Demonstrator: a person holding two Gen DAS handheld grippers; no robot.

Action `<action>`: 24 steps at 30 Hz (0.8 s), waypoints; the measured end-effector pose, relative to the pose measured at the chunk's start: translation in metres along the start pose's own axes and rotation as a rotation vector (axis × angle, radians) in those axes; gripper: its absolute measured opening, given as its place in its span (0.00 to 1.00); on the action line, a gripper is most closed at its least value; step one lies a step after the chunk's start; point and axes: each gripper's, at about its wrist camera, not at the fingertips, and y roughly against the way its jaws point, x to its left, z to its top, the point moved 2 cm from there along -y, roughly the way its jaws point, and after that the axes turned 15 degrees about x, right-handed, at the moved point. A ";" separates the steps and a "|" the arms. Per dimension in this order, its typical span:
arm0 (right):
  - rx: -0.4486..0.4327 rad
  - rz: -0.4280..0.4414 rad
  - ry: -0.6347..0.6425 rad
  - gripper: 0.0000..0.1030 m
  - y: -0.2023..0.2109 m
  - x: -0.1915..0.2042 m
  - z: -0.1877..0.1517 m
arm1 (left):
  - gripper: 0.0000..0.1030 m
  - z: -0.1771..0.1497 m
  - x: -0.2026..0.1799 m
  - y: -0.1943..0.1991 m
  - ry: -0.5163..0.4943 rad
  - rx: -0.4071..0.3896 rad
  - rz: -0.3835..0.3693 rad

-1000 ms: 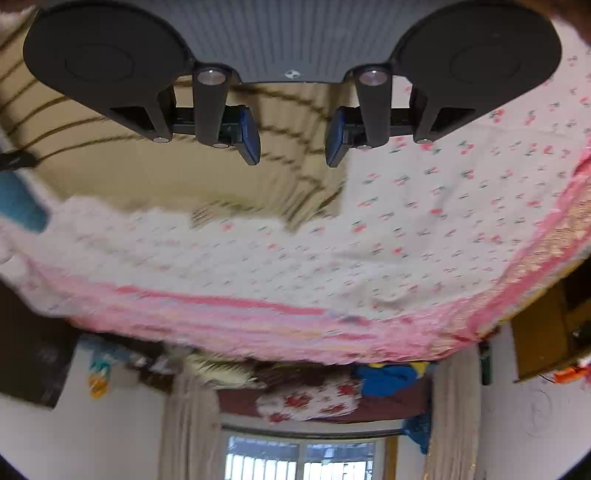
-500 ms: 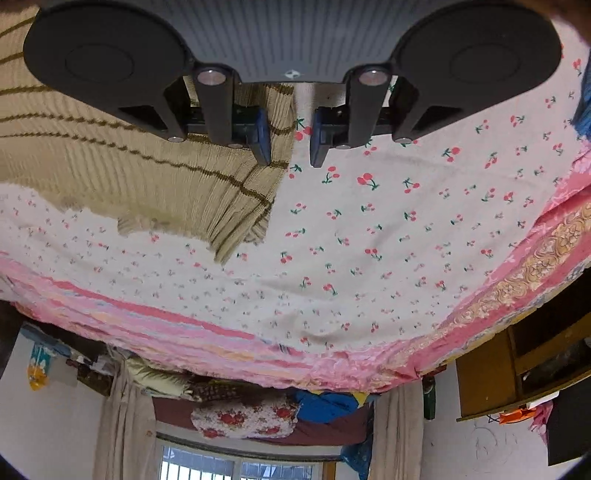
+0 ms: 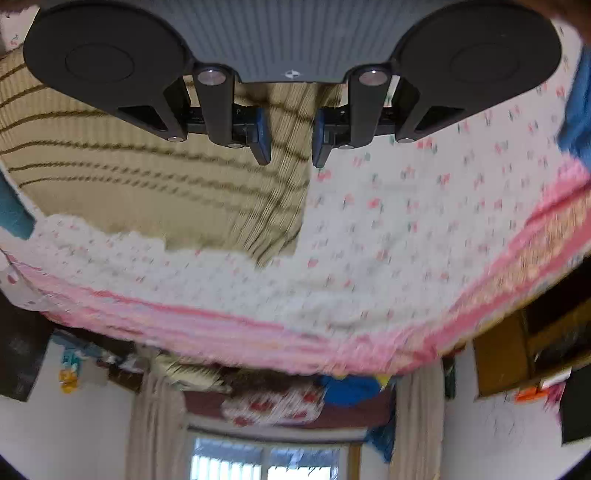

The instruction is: Fold small clothes

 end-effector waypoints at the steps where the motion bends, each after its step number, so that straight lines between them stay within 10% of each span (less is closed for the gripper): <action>1: 0.009 -0.018 -0.002 0.14 -0.004 -0.001 -0.002 | 0.31 -0.002 0.003 -0.004 0.011 0.015 0.008; 24: 0.025 -0.052 -0.061 0.20 -0.003 -0.010 -0.010 | 0.34 -0.025 0.025 -0.002 0.099 0.055 -0.011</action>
